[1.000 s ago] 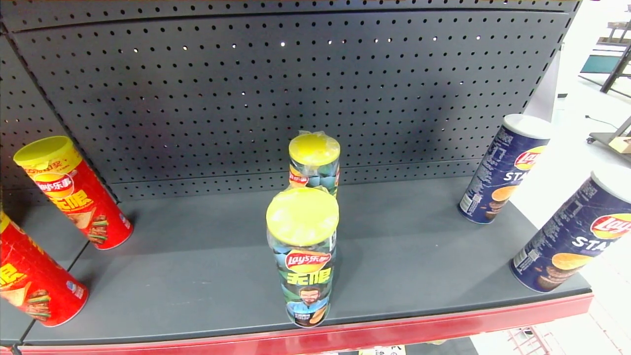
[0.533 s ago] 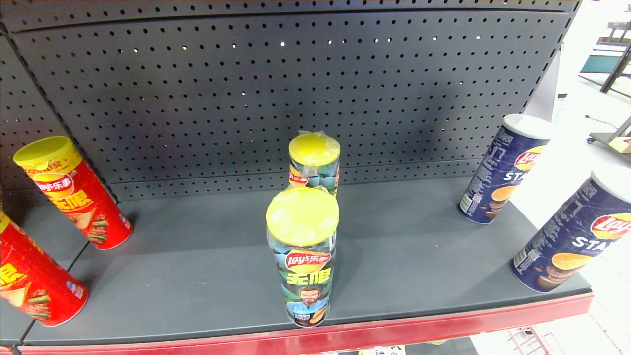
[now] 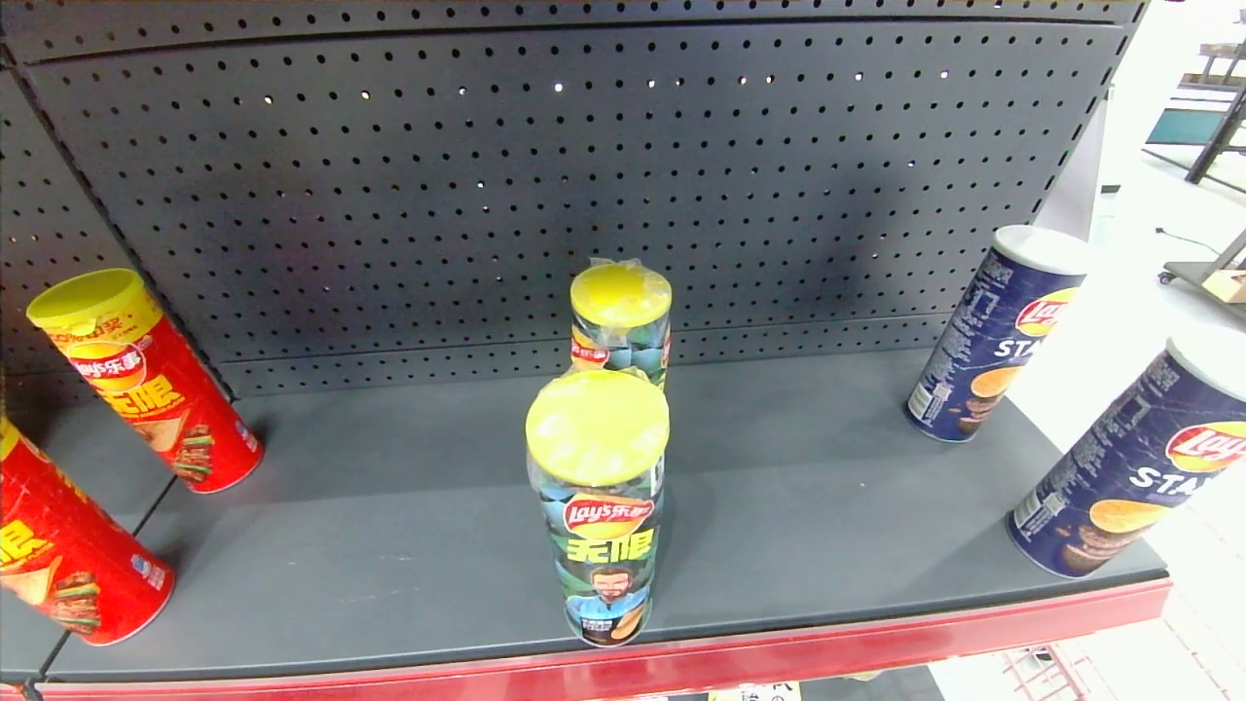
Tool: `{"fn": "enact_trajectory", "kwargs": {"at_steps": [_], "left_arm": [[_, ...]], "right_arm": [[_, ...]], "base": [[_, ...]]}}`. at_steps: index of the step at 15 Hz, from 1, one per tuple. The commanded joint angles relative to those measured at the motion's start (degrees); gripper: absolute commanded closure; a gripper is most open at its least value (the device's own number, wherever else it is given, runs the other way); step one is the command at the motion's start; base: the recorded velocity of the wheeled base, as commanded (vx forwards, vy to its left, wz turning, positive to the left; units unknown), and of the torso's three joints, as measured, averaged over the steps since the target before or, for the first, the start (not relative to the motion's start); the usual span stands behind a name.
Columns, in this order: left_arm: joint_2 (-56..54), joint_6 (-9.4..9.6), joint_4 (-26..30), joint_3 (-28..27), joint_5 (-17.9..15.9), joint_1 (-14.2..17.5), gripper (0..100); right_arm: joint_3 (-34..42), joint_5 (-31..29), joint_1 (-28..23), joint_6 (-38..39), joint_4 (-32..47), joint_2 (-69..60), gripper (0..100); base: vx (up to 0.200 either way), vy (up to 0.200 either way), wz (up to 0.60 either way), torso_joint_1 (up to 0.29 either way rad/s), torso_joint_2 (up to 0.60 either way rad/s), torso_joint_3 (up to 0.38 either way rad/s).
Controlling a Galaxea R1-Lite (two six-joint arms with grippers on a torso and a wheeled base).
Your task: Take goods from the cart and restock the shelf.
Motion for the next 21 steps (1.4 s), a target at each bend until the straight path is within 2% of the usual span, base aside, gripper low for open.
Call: {"fn": "enact_trajectory", "kwargs": {"at_steps": [1,9,12,21], "left_arm": [[0.07,-0.13,-0.02,0.05,0.22,0.02,0],[0.07,-0.13,0.06,0.05,0.22,0.02,0],[0.07,-0.04,-0.02,0.05,0.22,0.02,0],[0.07,0.22,-0.02,0.05,0.13,0.02,0]], "right_arm": [[0.71,-0.22,0.04,-0.02,-0.19,-0.01,0],[0.71,-1.10,0.04,1.12,-0.01,-0.01,0],[0.71,-1.28,0.04,1.39,-0.01,-0.01,0],[0.71,-1.28,0.04,1.39,-0.01,-0.01,0]], "base": [[0.000,0.000,0.00,0.000,0.00,0.000],[0.000,0.000,0.00,0.000,0.00,0.000],[0.000,0.000,0.60,0.004,0.00,0.002],[0.000,0.000,0.00,0.000,0.00,0.000]]}}
